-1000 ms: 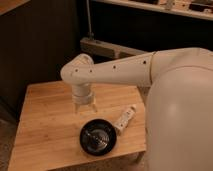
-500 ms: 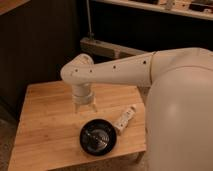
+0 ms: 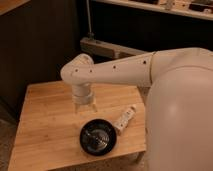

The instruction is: Place the bottle in the ceramic bowl

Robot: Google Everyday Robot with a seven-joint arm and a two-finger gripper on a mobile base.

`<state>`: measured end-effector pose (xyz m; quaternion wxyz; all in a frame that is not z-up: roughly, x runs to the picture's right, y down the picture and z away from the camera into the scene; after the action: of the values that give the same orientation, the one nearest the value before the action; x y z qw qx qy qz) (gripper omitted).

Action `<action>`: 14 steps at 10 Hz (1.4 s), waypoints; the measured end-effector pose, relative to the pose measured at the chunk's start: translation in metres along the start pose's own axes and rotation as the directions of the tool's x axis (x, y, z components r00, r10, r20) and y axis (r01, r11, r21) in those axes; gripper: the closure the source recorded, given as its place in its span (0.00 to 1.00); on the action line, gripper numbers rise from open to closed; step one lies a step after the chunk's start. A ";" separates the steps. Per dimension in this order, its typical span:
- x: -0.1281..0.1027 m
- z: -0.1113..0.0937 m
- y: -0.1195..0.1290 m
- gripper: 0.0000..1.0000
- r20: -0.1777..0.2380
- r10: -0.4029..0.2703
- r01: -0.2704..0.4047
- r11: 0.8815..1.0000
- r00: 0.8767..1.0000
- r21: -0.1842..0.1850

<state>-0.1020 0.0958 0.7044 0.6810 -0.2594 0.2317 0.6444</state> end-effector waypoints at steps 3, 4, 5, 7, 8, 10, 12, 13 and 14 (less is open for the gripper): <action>0.000 0.000 0.000 0.35 0.000 0.000 0.000 1.000 1.000 0.000; 0.000 0.000 0.000 0.35 0.000 0.000 0.000 1.000 1.000 0.000; 0.000 -0.001 -0.001 0.35 0.002 0.004 -0.004 1.000 1.000 0.001; -0.003 -0.005 -0.018 0.35 0.015 0.056 -0.056 0.998 0.998 0.002; -0.004 -0.008 -0.037 0.35 0.022 0.094 -0.094 0.996 0.995 0.001; 0.000 -0.013 -0.084 0.35 0.035 0.184 -0.184 0.983 0.982 -0.004; 0.008 -0.014 -0.138 0.35 0.044 0.289 -0.289 0.957 0.956 -0.012; 0.012 -0.012 -0.169 0.35 0.047 0.354 -0.354 0.935 0.934 -0.018; 0.016 -0.009 -0.195 0.35 0.047 0.407 -0.407 0.913 0.912 -0.021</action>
<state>0.0933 0.0952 0.6983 0.5361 -0.1928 0.2597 0.7797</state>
